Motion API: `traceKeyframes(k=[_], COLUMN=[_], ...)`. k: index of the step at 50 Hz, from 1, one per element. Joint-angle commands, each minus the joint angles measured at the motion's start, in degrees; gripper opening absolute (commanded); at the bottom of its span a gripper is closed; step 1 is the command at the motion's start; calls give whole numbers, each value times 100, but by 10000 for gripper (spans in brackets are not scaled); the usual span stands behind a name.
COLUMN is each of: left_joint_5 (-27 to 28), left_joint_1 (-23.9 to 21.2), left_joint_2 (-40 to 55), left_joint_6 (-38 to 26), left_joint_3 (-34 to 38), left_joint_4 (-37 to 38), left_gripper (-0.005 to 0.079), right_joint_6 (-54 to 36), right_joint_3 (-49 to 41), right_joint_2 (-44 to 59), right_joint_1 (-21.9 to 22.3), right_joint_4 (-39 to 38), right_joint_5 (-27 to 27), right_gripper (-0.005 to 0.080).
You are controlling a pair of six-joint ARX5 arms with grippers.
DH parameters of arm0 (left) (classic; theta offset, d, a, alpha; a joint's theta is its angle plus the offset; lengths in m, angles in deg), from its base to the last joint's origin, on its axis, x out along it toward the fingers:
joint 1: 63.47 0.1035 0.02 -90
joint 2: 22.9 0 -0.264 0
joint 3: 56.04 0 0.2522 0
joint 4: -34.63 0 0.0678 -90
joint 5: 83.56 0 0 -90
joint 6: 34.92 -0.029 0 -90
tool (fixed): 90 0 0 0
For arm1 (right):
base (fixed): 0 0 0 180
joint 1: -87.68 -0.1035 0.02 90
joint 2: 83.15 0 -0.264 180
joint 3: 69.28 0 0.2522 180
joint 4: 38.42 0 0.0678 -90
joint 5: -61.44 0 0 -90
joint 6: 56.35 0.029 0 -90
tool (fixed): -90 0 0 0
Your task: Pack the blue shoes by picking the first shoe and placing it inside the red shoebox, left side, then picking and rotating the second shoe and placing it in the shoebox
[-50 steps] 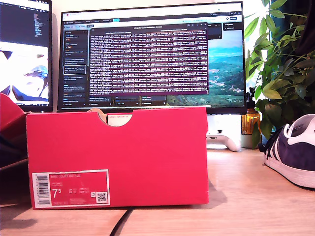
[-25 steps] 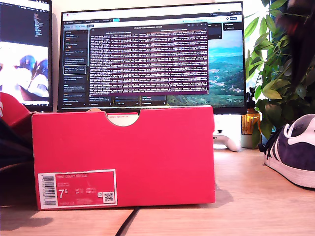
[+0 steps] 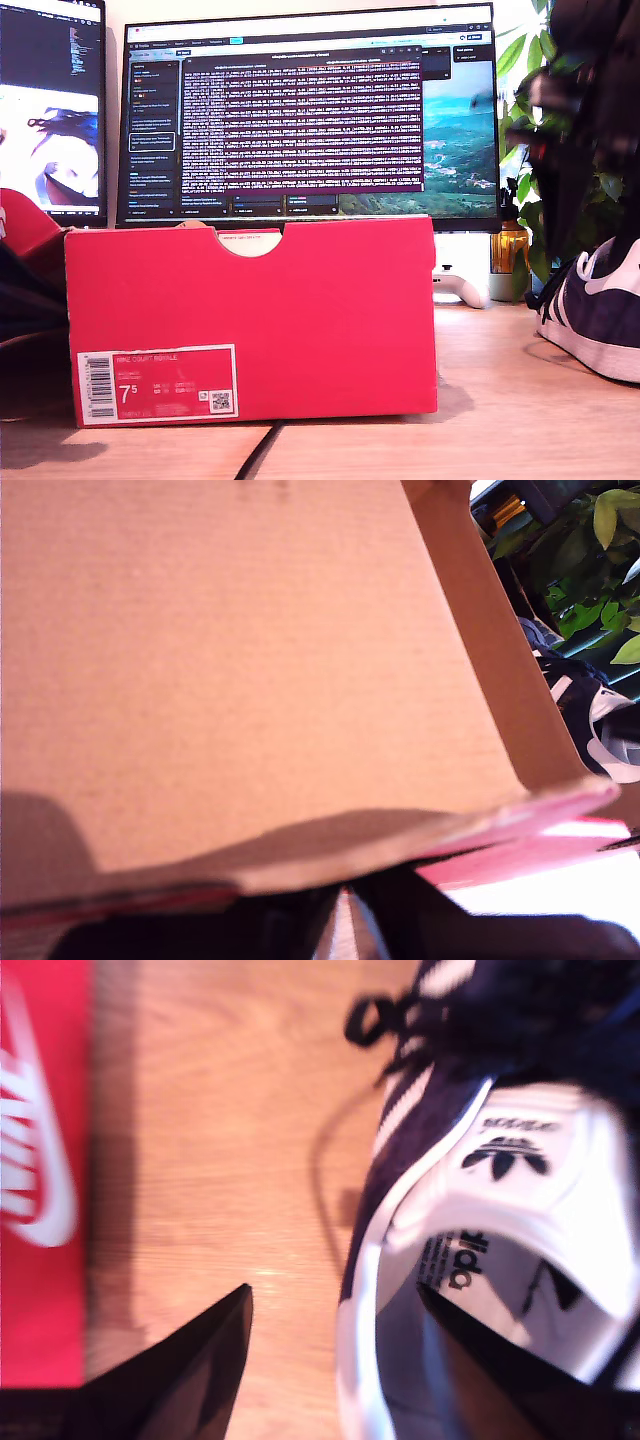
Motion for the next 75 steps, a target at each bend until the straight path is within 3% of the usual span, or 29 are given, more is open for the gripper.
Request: traceKeyframes(k=[1,7,15,18,23,38,51,75], left_joint_5=[4,4,4,4,4,2,2,2], left_joint_1=[-26,-26,-26,-26,-26,-26,-26,-26], left_joint_2=[17,17,17,17,17,17,17,17], left_joint_6=[-2,-2,-2,-2,-4,-2,-2,-2], left_joint_3=[127,127,127,127,127,127,127,127], left_joint_4=[-44,-44,-26,-26,-26,-24,-22,-22], left_gripper=[-20,-20,-20,-20,-20,-20,-20,-20], right_joint_6=[31,31,26,26,-17,-2,7,385], right_joint_3=[15,15,15,15,15,136,938,2586], right_joint_2=[170,428,732,809,857,857,855,855], right_joint_1=[-22,-22,-22,-24,-26,-26,-120,-981], right_joint_4=[-79,-105,-122,-138,-258,-426,321,883], right_joint_5=[4,7,7,7,7,2,-2,-66], right_gripper=[469,451,316,216,-22,-13,-13,-13])
